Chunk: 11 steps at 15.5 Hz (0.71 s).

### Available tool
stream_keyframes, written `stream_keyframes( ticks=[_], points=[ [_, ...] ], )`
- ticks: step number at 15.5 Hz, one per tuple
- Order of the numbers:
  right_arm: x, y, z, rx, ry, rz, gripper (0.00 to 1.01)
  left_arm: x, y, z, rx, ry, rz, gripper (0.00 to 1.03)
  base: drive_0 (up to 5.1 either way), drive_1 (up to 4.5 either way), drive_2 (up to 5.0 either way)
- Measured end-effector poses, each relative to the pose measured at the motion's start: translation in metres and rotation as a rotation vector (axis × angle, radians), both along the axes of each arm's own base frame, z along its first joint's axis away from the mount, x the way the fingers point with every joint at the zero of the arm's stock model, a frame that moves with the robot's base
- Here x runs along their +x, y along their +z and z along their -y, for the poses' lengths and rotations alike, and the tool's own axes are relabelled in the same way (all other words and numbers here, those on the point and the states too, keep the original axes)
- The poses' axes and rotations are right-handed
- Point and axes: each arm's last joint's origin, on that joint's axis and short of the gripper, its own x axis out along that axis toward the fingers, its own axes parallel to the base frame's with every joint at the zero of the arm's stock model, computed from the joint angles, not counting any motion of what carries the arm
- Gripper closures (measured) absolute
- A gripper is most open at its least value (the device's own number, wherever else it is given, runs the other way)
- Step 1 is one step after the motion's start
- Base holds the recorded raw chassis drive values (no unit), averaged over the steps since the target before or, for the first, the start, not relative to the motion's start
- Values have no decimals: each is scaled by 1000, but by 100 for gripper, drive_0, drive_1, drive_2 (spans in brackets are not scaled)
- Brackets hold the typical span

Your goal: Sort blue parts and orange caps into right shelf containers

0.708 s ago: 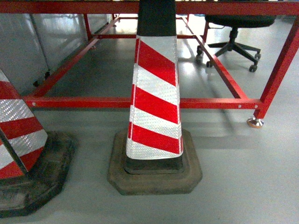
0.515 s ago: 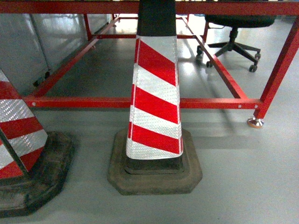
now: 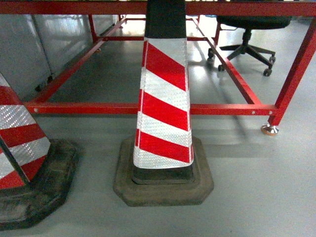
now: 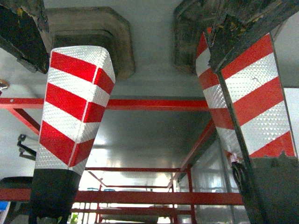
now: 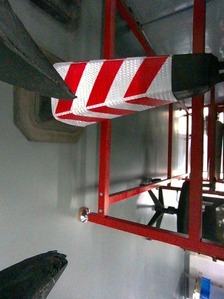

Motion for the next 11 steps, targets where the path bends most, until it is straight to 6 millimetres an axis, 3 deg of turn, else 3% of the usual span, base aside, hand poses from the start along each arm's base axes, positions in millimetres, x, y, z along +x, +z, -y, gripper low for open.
stream_keyframes(
  ticks=[11],
  points=[
    [0,0,0,0,-1,0,3,0,0,0,0,0,0,5,0,0,0]
  ],
)
